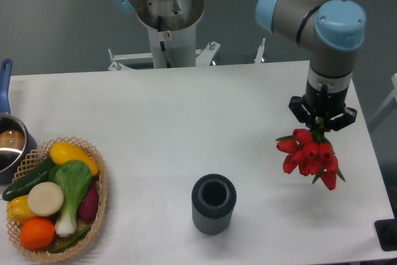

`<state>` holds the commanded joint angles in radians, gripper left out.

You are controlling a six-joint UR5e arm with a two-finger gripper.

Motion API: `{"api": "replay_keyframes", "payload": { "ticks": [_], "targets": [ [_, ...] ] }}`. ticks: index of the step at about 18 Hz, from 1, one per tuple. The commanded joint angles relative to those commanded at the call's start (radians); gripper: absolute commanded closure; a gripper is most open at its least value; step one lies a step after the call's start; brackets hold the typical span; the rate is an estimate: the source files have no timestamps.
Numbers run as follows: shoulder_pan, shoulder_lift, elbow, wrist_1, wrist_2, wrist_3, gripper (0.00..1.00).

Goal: Insert the flowers into the vase
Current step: 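Lift the red tulip bunch held in the gripper upward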

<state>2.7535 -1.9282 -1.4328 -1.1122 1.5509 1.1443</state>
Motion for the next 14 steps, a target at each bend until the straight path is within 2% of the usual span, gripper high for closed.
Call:
{"api": "replay_keyframes", "payload": {
  "ticks": [4,7,9,11,14],
  "targets": [
    [-0.002,0.0,0.012,0.002,-0.029,-0.005,1.0],
    [0.003,0.002,0.015,0.008,-0.098,-0.018,1.0],
    [0.003,0.012,0.023,0.021,-0.191,-0.026,1.0],
    [0.029,0.032,0.032,0.092,-0.358,-0.053,1.0],
    [0.041,0.032,0.034,0.17,-0.53,-0.167,1.0]
  ]
}}
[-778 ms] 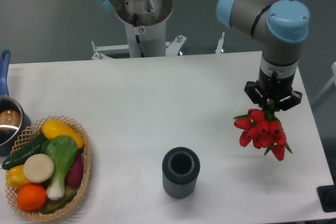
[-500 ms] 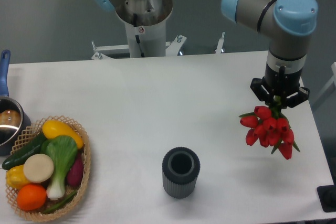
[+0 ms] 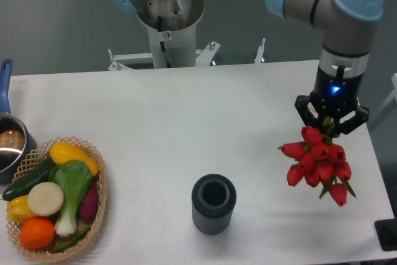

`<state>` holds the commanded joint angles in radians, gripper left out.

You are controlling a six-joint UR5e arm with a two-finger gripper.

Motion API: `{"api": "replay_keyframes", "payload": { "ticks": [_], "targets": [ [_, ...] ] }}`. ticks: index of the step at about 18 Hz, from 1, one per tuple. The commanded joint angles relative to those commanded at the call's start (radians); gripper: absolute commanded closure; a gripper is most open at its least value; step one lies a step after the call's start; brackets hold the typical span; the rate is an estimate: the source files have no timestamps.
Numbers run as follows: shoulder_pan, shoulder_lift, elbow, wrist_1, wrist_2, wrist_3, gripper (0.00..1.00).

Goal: Insert the flowers into the vase
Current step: 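Lift the red tulip bunch held in the gripper upward, then carry the tulips toward the dark grey vase and tilt them over it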

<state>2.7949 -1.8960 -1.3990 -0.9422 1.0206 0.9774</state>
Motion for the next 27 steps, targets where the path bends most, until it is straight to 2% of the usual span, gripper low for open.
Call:
{"api": "replay_keyframes", "payload": {
  "ticks": [2,5,11,13,16,23,27],
  "targets": [
    [-0.002,0.0,0.0,0.031,-0.133,-0.048,1.0],
    [-0.001,-0.002,0.0,0.033,-0.313,-0.077,1.0],
    [-0.011,-0.012,0.014,0.085,-0.428,-0.112,1.0],
    [-0.012,-0.017,0.014,0.109,-0.503,-0.129,1.0],
    [-0.011,-0.047,0.015,0.117,-0.632,-0.128,1.0],
    [-0.014,-0.063,0.031,0.151,-0.726,-0.122,1.0],
    [-0.054,-0.087,0.051,0.152,-0.745,-0.121,1.0]
  ]
}}
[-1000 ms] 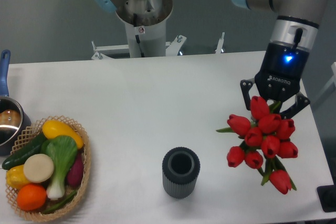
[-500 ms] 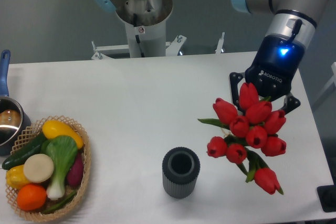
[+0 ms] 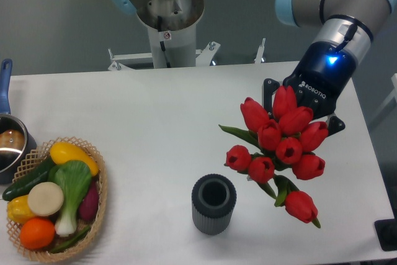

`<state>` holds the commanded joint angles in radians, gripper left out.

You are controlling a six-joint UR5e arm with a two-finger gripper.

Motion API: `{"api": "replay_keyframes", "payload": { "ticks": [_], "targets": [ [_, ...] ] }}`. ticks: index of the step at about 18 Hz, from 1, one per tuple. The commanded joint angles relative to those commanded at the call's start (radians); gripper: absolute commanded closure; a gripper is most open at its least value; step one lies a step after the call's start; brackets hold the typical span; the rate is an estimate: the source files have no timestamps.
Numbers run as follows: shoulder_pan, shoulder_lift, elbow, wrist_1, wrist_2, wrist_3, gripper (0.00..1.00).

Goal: Insert the flowers into the vase
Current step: 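Carry the tulips toward the dark grey vase and tilt them over it, then lower the tulip stems down into the dark grey vase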

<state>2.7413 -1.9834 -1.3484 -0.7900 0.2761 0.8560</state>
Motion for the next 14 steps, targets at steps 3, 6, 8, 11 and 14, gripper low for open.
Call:
{"api": "replay_keyframes", "payload": {
  "ticks": [3,6,8,11,14],
  "targets": [
    [-0.02,-0.005,0.0,0.0,0.0,0.0,1.0],
    [-0.037,-0.003,-0.015,0.0,0.0,-0.006,1.0],
    [-0.046,-0.006,-0.025,0.0,0.0,-0.006,1.0],
    [-0.06,-0.015,-0.032,0.0,-0.002,-0.006,1.0],
    [-0.066,-0.029,-0.048,0.002,0.002,0.0,0.99]
  ]
}}
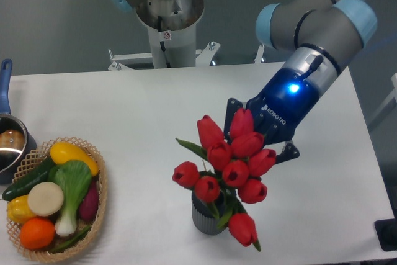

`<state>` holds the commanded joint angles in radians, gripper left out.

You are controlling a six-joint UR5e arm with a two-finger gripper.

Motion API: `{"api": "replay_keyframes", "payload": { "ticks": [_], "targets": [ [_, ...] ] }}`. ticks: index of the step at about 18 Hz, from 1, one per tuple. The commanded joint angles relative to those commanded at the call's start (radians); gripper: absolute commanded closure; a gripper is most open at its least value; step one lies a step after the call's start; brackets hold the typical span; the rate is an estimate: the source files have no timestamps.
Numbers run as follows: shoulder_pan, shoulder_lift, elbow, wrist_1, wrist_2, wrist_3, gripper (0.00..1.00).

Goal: Insert the flowers into the vase
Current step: 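Lower the tulip stems down into the dark grey vase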

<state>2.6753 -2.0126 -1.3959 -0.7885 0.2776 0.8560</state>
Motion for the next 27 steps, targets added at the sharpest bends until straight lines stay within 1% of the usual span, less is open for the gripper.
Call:
{"api": "replay_keyframes", "payload": {
  "ticks": [7,12,15,18,20,22,25,26,27],
  "targets": [
    [-0.005,-0.02,-0.003,0.0,0.012,0.011,0.97],
    [-0.003,-0.02,-0.077,0.0,0.012,0.072,0.96],
    [0.0,-0.022,-0.112,0.002,0.014,0.093,0.93],
    [0.005,-0.011,-0.182,0.002,0.014,0.184,0.92],
    [0.005,-0.011,-0.218,0.002,0.014,0.228,0.9],
    [0.005,-0.014,-0.227,0.0,0.017,0.239,0.89],
    [0.006,-0.02,-0.253,0.002,0.018,0.245,0.82],
    [0.006,-0.02,-0.264,0.002,0.018,0.261,0.76],
    [0.011,-0.018,-0.27,0.002,0.018,0.281,0.73]
  ]
}}
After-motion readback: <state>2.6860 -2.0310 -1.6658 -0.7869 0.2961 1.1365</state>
